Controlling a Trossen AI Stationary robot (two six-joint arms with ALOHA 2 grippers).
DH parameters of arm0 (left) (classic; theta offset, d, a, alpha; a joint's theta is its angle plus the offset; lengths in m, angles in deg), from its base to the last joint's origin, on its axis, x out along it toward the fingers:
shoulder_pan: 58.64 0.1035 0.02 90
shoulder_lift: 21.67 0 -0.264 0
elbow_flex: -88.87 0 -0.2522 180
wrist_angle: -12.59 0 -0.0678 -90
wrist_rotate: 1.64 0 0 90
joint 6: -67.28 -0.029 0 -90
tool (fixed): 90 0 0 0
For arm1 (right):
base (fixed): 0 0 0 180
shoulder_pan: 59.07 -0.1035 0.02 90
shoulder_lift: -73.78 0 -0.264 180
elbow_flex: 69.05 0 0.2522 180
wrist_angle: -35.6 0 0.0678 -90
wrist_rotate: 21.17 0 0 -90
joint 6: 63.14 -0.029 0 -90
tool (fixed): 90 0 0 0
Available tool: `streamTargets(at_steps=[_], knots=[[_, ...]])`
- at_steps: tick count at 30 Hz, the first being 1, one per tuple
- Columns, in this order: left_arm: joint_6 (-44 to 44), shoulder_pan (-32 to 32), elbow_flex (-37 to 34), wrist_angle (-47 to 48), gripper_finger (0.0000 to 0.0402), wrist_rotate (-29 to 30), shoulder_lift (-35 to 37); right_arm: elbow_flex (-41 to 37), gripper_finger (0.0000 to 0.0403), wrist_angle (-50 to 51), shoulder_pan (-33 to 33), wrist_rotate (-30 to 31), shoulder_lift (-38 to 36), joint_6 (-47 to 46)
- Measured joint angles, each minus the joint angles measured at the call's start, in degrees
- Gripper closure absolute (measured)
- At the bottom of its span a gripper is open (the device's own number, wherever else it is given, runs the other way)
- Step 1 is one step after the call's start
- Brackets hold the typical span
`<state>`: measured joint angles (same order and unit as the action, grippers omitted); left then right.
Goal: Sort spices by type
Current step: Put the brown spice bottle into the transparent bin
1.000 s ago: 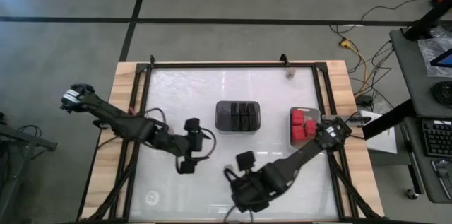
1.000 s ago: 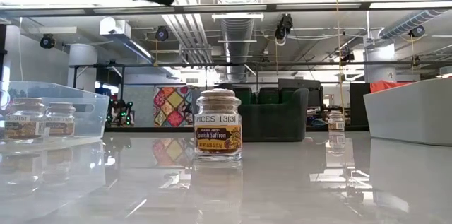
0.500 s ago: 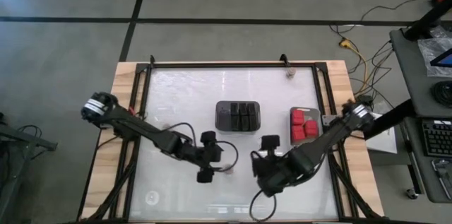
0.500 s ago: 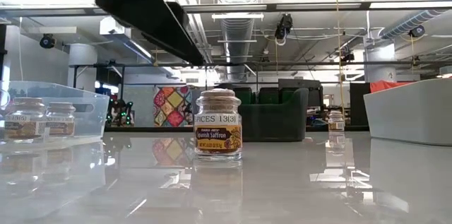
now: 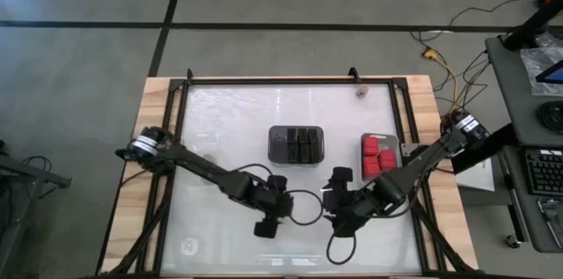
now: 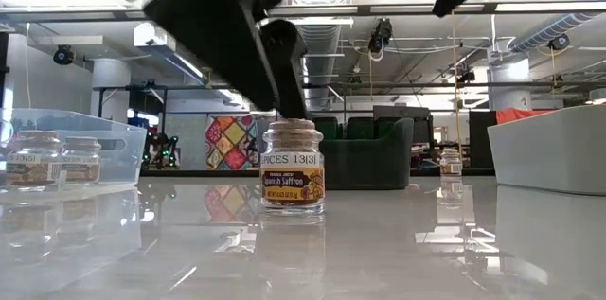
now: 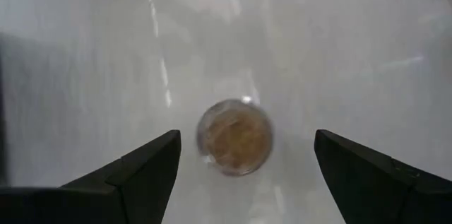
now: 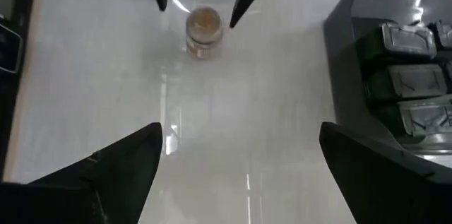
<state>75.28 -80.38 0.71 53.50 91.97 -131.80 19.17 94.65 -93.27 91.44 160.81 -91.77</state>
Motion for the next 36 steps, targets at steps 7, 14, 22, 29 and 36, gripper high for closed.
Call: streamTargets(at_steps=[7,14,22,29,36], knots=[[-4.2,0.5,4.9,3.1,0.0092,0.4,-4.4,0.0,0.0029,-0.8,-0.5,0.0,1.8,1.1],[-6.1,0.7,5.1,3.5,0.0092,0.3,-5.3,0.0,0.0029,-0.9,-0.5,2.1,2.0,1.5],[-7.5,1.2,4.7,3.9,0.0097,0.3,-5.3,0.0,0.0029,-1.0,-0.4,3.2,2.0,1.6],[-10.4,1.5,4.7,2.2,0.0158,0.3,-5.4,0.0,0.0029,-1.1,-0.4,3.2,2.1,-0.4],[-12.4,1.7,4.8,1.8,0.0203,0.3,-7.9,0.0,0.0029,-1.0,-0.5,2.9,2.1,-1.7]])
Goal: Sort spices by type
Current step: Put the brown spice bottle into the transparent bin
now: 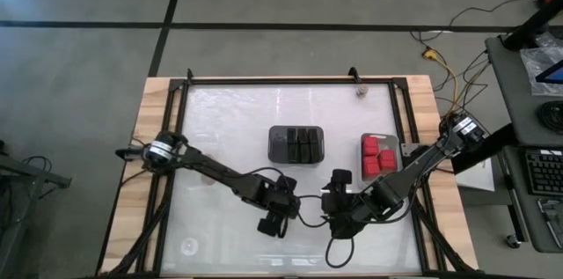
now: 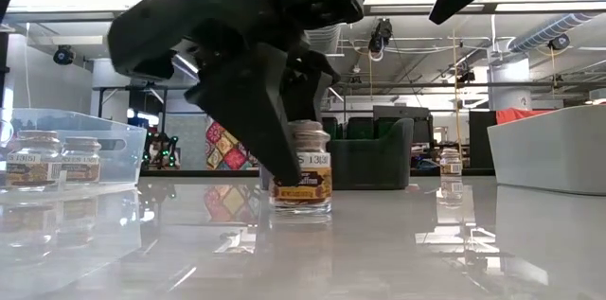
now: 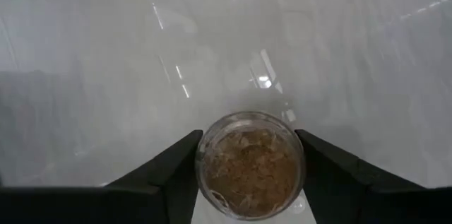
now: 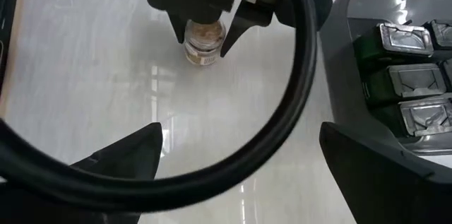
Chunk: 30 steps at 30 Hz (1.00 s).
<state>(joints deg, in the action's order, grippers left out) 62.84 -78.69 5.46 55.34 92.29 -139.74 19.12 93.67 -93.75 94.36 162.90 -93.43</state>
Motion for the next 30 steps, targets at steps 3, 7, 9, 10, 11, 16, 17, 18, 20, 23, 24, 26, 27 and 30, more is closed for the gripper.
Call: streamTargets(at_steps=[3,7,9,10,11,16,17,18,20,23,24,26,27,30], knots=[[0.1,0.1,0.3,-0.1,0.0211,0.0,-0.4,0.0,0.0029,0.1,0.0,0.0,0.0,-0.4],[0.4,0.1,0.8,0.6,0.0211,0.0,0.0,0.0,0.0029,0.3,0.0,0.0,0.0,-0.6],[0.4,0.1,1.1,0.7,0.0203,0.0,0.3,0.0,0.0029,0.3,0.0,0.0,0.0,-0.7],[0.4,0.1,1.5,0.7,0.0199,0.0,0.4,0.0,0.0029,0.3,0.0,0.0,0.0,-0.8],[0.4,0.2,1.7,0.6,0.0193,0.0,0.5,0.0,0.0029,0.2,0.0,0.0,0.0,-0.8],[0.4,0.3,1.8,0.4,0.0162,0.0,0.1,0.0,0.0029,0.4,0.0,-0.1,0.0,-0.9],[0.4,0.3,1.8,0.4,0.0158,0.0,0.1,0.0,0.0029,0.4,0.0,-0.2,0.0,-1.2],[0.4,0.4,1.8,0.3,0.0154,0.0,0.0,0.0,0.0029,0.4,0.0,-0.4,0.0,-1.3],[0.6,0.4,1.8,0.2,0.0150,0.0,0.0,0.0,0.0029,0.4,0.0,-0.6,0.0,-1.4],[2.2,0.4,1.8,-1.1,0.0148,0.0,0.0,0.0,0.0029,0.4,-0.1,-0.7,0.0,-1.4],[3.3,0.4,1.8,-1.8,0.0148,0.0,0.0,0.0,0.0029,0.4,-0.1,-0.9,0.0,-1.4],[6.8,0.4,1.8,-3.0,0.0148,0.0,0.0,0.0,0.0029,0.5,-0.1,-1.1,0.0,-1.6],[8.6,0.4,1.8,-3.5,0.0148,0.0,0.0,0.1,0.0029,0.8,-0.1,-1.2,0.0,-1.9],[10.8,0.4,1.8,-3.4,0.0148,-0.1,0.0,0.1,0.0029,2.2,-0.1,-1.4,0.0,-2.8]])
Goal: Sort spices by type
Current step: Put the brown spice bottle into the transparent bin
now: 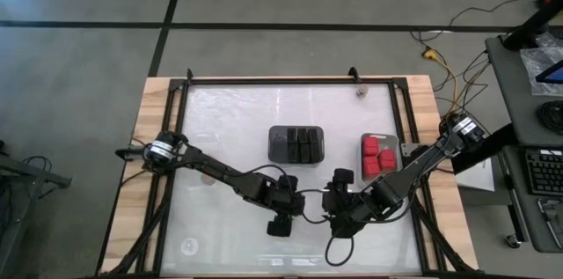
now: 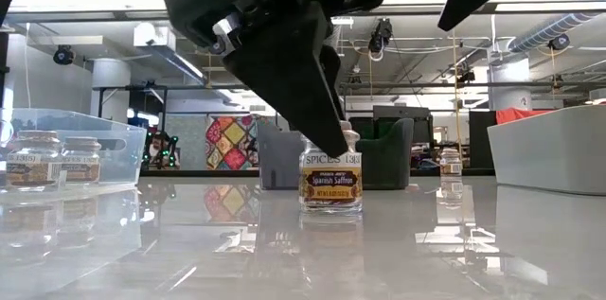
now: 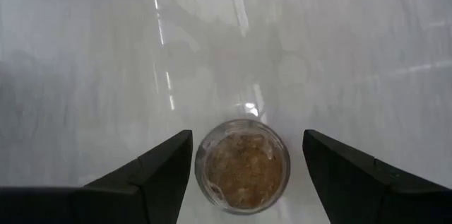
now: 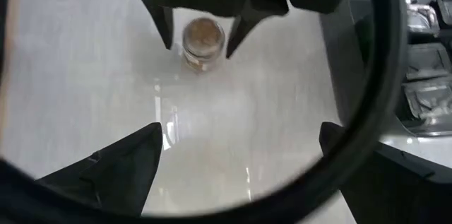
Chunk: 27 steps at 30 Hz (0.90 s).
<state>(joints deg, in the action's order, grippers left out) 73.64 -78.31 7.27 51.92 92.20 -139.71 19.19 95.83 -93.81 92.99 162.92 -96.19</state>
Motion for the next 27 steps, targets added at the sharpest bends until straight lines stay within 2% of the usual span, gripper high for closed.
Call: streamTargets(at_steps=[9,19,23,27], knots=[[6.8,0.0,0.0,0.4,0.0157,0.0,0.0,0.0,0.0029,0.7,0.0,-0.1,0.0,-0.3],[7.3,0.0,0.0,-0.1,0.0242,1.3,0.0,0.0,0.0029,0.7,-0.3,-0.8,0.0,-1.0],[6.6,-0.1,0.0,1.4,0.0242,1.5,0.5,0.0,0.0029,0.7,-0.4,-2.3,0.0,-1.7],[6.7,-0.8,2.1,8.0,0.0241,1.6,2.3,0.0,0.0029,0.7,-0.9,-3.3,0.0,-1.5]])
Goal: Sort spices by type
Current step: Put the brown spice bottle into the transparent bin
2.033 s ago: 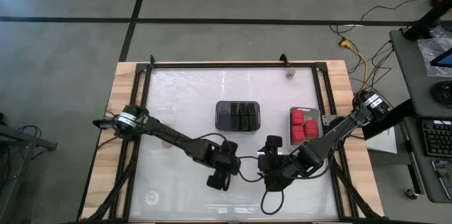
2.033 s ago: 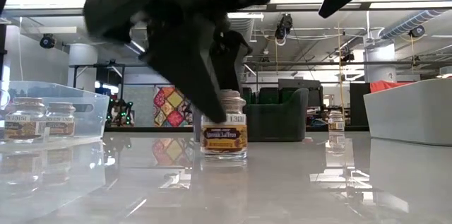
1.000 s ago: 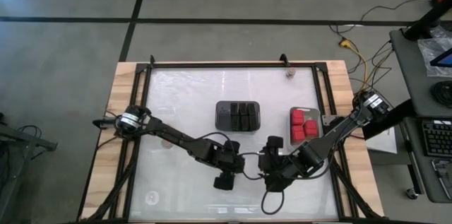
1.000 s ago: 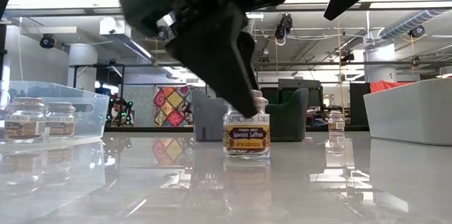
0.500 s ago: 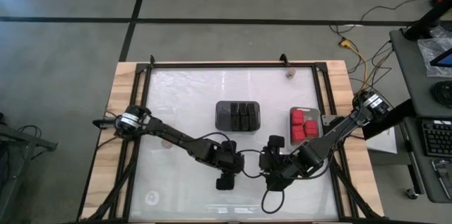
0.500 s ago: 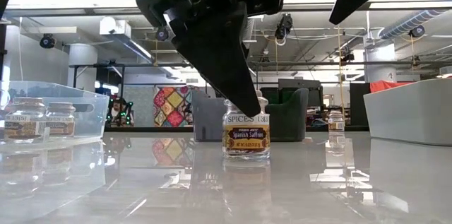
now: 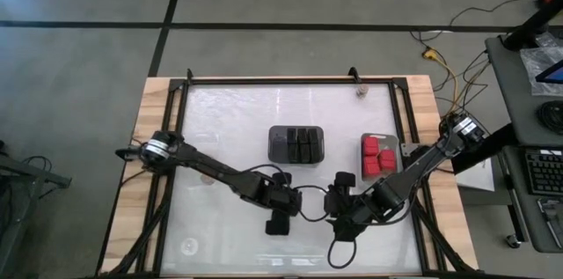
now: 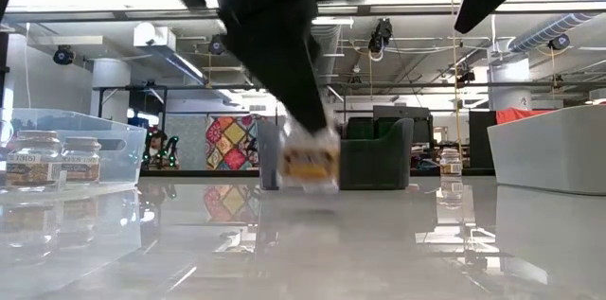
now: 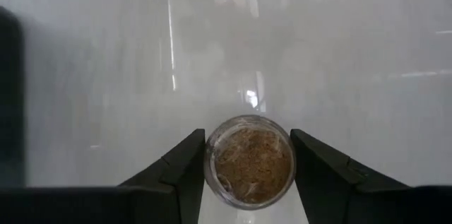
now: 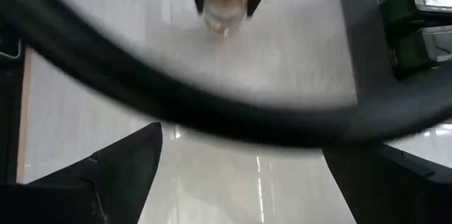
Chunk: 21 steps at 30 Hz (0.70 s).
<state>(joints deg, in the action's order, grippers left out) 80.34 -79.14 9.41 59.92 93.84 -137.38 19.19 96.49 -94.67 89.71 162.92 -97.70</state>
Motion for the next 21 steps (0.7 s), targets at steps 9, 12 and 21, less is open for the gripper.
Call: streamTargets(at_steps=[9,12,21], knots=[[4.0,-6.6,0.8,14.2,0.0241,-0.2,10.7,0.0,0.0029,-1.9,-0.6,0.1,0.0,0.9],[6.7,-9.3,-2.6,14.5,0.0240,0.1,17.7,0.0,0.0029,-3.7,-0.7,0.1,0.0,1.6],[25.4,-15.0,-23.6,22.4,0.0240,7.3,44.1,0.0,0.0029,-11.2,1.7,5.1,0.0,7.5]])
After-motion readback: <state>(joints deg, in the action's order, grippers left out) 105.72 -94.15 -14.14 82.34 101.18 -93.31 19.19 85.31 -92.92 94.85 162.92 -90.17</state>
